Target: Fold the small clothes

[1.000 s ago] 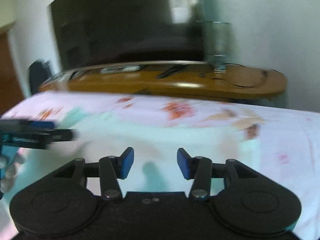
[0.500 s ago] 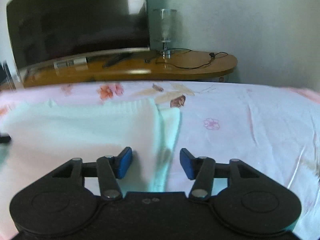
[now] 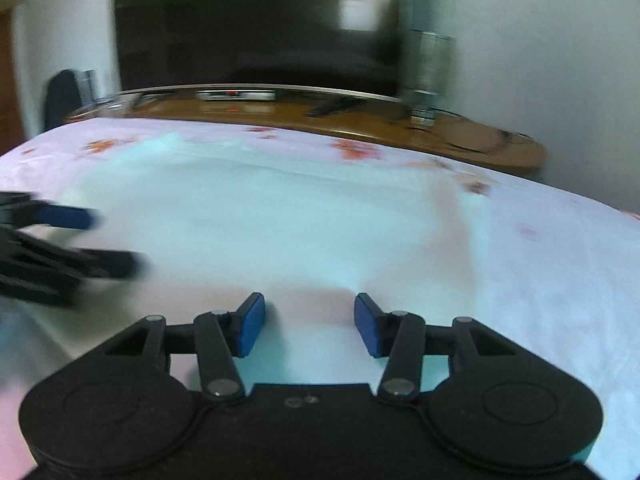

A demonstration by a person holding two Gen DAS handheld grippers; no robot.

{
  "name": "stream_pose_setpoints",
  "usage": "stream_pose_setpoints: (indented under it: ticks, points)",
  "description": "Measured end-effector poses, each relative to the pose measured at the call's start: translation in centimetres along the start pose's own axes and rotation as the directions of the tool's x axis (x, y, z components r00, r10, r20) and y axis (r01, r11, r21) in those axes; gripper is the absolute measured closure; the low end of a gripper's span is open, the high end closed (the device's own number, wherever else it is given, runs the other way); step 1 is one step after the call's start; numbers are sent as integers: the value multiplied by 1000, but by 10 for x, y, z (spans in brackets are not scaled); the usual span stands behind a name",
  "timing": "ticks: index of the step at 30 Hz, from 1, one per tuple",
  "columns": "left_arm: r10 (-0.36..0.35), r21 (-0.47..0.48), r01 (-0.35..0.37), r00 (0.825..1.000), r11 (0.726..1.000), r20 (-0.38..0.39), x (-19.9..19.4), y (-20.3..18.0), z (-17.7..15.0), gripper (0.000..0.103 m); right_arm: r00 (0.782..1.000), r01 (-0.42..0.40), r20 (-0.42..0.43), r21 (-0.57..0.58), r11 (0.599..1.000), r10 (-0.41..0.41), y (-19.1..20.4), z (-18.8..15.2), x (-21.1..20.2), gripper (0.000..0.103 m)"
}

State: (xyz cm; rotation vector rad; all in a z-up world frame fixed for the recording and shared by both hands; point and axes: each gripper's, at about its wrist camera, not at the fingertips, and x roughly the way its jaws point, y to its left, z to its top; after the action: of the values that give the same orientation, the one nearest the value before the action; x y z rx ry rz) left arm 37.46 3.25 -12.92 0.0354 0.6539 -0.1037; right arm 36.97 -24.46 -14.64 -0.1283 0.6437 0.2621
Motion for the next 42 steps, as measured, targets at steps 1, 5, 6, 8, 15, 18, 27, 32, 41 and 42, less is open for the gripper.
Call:
stream_pose_setpoints:
  ticks: [1, 5, 6, 8, 15, 18, 27, 32, 41, 42]
  points:
    - [5, -26, -5, 1000, 1000, -7, -3, 9, -1, 14, 999, 34, -3, 20, 999, -34, -8, -2, -2, 56]
    - [-37, -74, 38, 999, 997, 13, -24, 8, -2, 14, 1000, -1, 10, 86, 996, 1, -9, 0, -21, 52]
    - [-65, -73, 67, 998, 995, 23, -30, 0, -2, 14, 999, -45, 25, 90, 995, 43, 0, -1, -28, 53]
    - [-79, -42, 80, 997, 996, 27, -38, -21, -5, 14, 993, -117, 27, 69, 991, 115, 19, -4, -38, 55]
    - [-19, 6, 19, 1000, 1000, -20, -34, -62, -27, 14, 992, -123, -30, 54, 991, 125, 54, -21, -34, 57]
    - [2, 10, -2, 1000, 1000, -14, -37, -60, -29, 14, 993, -116, -22, 54, 992, 118, 52, -26, -37, 56]
    - [27, -53, -27, 1000, 998, -10, -47, -13, -40, 14, 999, 19, -34, 168, 986, -13, -21, -47, -53, 58]
    - [51, -63, -53, 998, 997, -22, -45, -19, -34, 14, 998, 53, -48, 111, 992, -48, -8, -36, -49, 60]
    - [45, -56, -46, 999, 997, -29, -41, -16, -38, 11, 999, 24, -45, 180, 983, -16, -9, -38, -51, 60]
    - [47, -55, -48, 999, 997, -28, -41, -17, -38, 10, 1000, 16, -19, 191, 981, -13, -11, -39, -55, 59]
